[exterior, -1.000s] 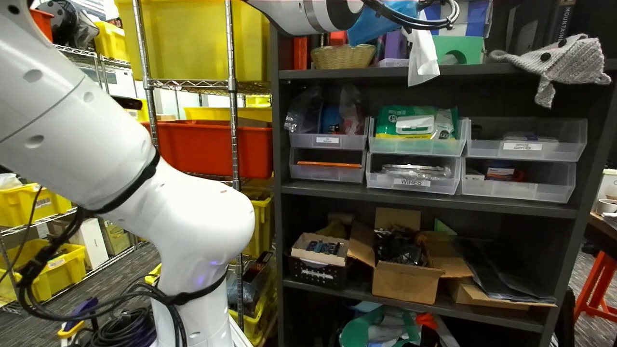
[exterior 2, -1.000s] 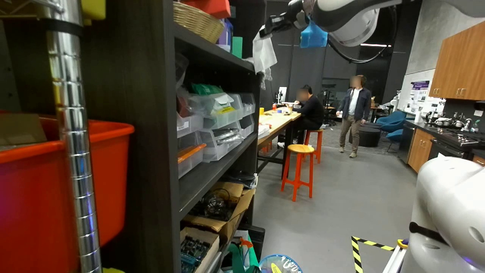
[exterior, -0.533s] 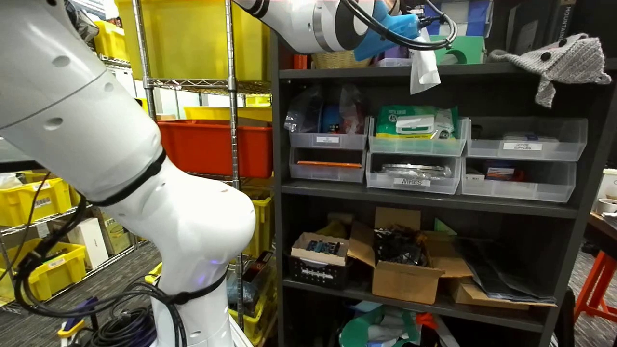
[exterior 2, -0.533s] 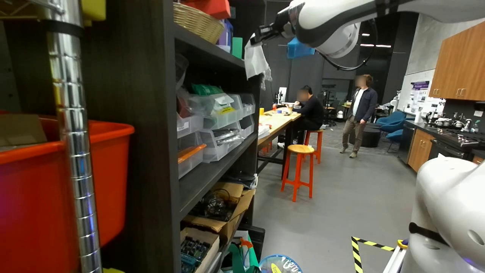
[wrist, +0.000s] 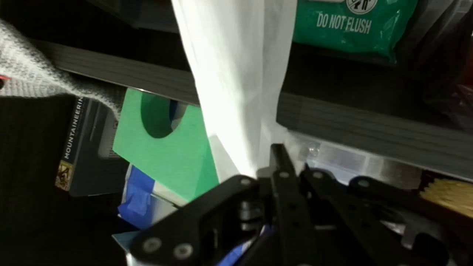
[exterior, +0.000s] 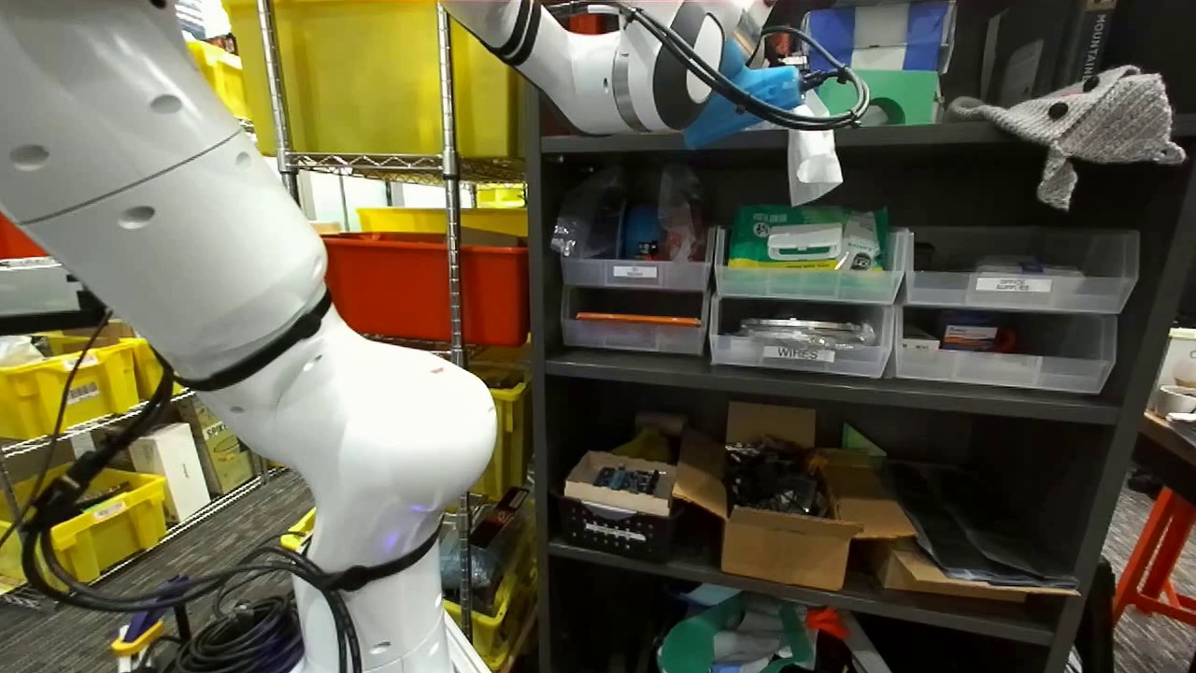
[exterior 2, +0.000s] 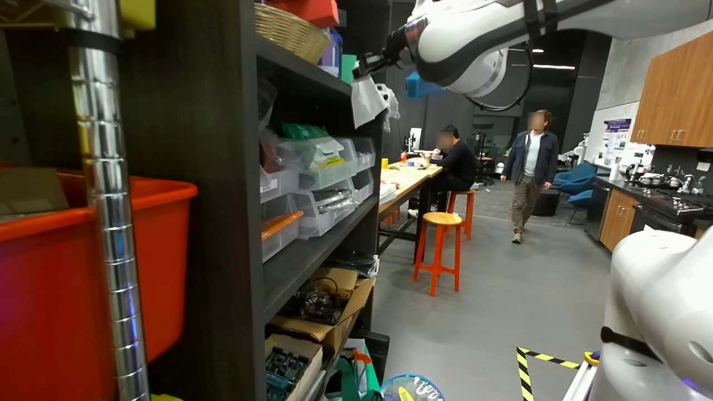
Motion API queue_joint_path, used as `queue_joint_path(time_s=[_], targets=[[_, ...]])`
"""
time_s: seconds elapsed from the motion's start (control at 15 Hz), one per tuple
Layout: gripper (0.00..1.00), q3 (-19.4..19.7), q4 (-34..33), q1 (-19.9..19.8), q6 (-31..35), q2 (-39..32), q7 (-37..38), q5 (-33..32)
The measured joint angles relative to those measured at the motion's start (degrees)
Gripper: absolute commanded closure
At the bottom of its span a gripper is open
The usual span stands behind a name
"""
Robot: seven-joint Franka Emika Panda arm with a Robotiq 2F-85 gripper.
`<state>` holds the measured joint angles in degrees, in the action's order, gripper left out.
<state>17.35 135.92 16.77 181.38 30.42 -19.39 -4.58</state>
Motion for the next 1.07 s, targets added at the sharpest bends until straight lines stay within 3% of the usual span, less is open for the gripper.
queue_joint_path(time_s=[0.47,1.07], targets=[[0.99,-5.1,2.6,-2.7,4.8,-0.9,0.0,-2.1],[0.99,-16.8,10.3,-14.7,17.0,0.7,0.1,-7.8]])
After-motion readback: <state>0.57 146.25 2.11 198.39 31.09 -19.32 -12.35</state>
